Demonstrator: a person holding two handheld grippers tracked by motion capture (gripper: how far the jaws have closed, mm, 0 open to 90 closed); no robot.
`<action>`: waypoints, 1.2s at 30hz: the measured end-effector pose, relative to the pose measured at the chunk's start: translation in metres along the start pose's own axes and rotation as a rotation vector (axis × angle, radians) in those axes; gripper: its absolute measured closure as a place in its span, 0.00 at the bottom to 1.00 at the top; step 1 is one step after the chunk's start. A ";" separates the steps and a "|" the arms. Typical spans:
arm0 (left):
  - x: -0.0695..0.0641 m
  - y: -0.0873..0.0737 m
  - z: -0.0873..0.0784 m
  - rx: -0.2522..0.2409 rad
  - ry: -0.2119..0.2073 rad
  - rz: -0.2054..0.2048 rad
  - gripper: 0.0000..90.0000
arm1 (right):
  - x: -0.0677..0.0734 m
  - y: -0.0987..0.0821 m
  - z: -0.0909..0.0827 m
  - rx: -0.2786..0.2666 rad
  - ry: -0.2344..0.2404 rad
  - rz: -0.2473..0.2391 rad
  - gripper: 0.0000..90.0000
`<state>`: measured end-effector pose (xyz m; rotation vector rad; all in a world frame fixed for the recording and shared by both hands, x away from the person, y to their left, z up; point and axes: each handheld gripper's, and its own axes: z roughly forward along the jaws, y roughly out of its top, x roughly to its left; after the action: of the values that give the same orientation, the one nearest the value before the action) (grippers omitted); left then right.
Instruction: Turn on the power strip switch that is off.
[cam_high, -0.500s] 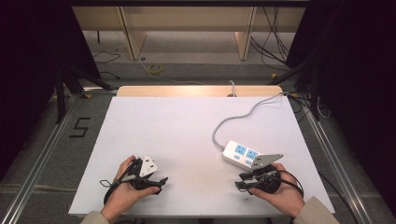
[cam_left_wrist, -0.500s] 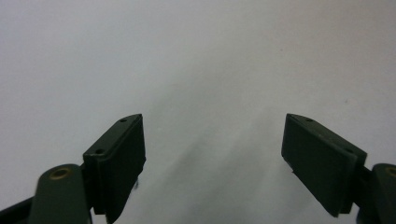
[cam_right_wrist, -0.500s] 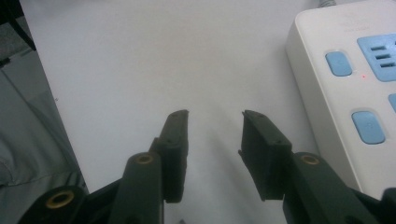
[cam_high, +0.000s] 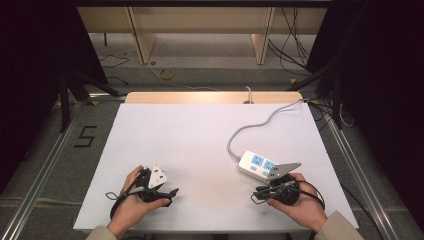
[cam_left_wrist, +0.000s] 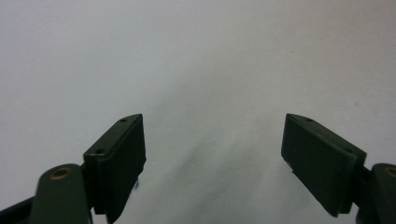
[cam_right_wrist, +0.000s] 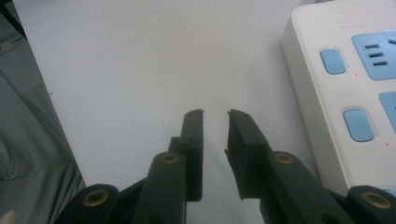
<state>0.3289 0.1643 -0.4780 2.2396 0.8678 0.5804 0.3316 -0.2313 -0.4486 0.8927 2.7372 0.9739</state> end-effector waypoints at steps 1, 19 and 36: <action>0.000 0.000 0.000 0.002 0.000 0.000 0.24 | 0.000 0.000 0.000 0.001 -0.005 -0.001 0.88; 0.003 0.000 0.000 0.003 -0.002 -0.006 0.26 | -0.005 0.003 -0.004 0.035 -0.031 0.002 1.00; 0.003 0.000 0.000 -0.001 0.004 -0.009 0.26 | -0.010 0.006 -0.009 0.059 -0.052 0.023 1.00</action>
<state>0.3311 0.1659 -0.4776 2.2330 0.8790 0.5811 0.3408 -0.2383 -0.4385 0.9476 2.7308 0.8652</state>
